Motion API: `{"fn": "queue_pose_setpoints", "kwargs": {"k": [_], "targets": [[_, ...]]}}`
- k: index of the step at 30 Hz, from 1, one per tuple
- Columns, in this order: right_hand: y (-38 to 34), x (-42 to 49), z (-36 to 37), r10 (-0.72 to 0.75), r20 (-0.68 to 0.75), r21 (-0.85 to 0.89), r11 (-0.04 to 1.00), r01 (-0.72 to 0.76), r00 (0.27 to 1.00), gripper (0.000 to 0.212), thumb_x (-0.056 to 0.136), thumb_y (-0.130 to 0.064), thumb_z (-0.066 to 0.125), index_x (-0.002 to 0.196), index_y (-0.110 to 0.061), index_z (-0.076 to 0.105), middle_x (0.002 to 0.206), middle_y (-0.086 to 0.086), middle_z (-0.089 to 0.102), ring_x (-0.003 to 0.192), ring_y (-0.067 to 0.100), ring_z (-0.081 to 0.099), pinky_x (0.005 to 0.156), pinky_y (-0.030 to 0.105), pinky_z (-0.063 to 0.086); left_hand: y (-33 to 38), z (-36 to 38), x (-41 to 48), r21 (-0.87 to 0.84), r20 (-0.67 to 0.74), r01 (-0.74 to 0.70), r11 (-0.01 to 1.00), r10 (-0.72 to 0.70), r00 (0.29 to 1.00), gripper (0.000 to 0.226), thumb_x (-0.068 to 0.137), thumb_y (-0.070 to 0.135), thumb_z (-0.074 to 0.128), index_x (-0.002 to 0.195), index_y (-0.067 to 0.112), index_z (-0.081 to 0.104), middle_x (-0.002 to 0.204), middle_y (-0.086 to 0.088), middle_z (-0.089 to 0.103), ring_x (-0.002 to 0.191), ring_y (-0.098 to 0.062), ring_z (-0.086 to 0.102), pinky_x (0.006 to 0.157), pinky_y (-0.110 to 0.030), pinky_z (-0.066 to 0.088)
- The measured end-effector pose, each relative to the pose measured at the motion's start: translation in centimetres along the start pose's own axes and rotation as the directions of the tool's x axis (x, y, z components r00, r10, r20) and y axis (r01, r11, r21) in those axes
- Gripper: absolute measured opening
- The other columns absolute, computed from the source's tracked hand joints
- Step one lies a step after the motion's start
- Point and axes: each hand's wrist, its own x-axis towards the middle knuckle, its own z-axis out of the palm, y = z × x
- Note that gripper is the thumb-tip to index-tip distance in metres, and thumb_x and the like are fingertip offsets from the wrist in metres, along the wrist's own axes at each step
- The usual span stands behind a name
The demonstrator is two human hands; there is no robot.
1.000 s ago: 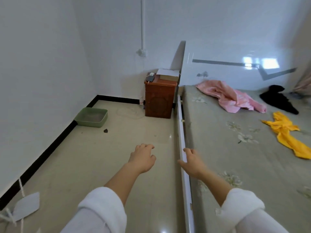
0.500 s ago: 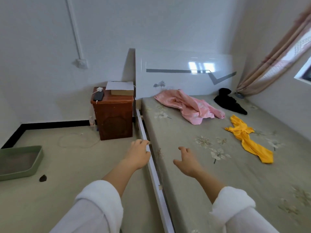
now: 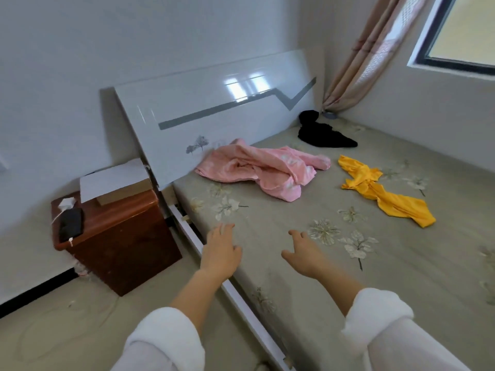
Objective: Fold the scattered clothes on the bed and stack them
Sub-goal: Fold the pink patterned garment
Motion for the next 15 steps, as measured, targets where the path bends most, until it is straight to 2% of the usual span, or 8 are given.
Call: {"fn": "queue_pose_setpoints", "kwargs": {"k": [3, 6, 15], "targets": [[-0.3, 5.8, -0.6, 0.041, -0.031, 0.044, 0.998, -0.04, 0.999, 0.066, 0.095, -0.036, 0.05, 0.15, -0.015, 0.02, 0.151, 0.011, 0.027, 0.135, 0.03, 0.035, 0.11, 0.041, 0.034, -0.6, 0.8, 7.1, -0.014, 0.023, -0.037, 0.999, 0.037, 0.999, 0.06, 0.096, 0.025, 0.047, 0.149, 0.019, 0.02, 0.158, -0.009, 0.011, 0.145, -0.027, 0.01, 0.114, -0.041, 0.025], [-0.3, 11.7, -1.2, 0.1, -0.049, 0.104, 0.99, -0.094, 0.994, 0.065, 0.095, -0.037, 0.05, 0.149, -0.014, 0.022, 0.151, 0.011, 0.028, 0.136, 0.028, 0.034, 0.111, 0.038, 0.033, -1.4, 1.6, 14.2, 0.018, 0.097, -0.054, 0.998, 0.052, 0.994, 0.061, 0.096, 0.027, 0.047, 0.15, 0.018, 0.019, 0.159, -0.01, 0.008, 0.145, -0.028, 0.009, 0.116, -0.04, 0.021], [-0.1, 26.7, -3.4, 0.249, 0.043, 0.088, 0.964, -0.252, 0.967, 0.068, 0.094, -0.037, 0.052, 0.149, -0.012, 0.022, 0.149, 0.014, 0.032, 0.132, 0.032, 0.039, 0.108, 0.041, 0.037, -4.4, 2.8, 30.6, 0.086, 0.272, -0.033, 0.996, 0.008, 0.962, 0.054, 0.094, 0.024, 0.046, 0.145, 0.015, 0.03, 0.153, -0.01, 0.023, 0.137, -0.028, 0.024, 0.109, -0.04, 0.028]]}}
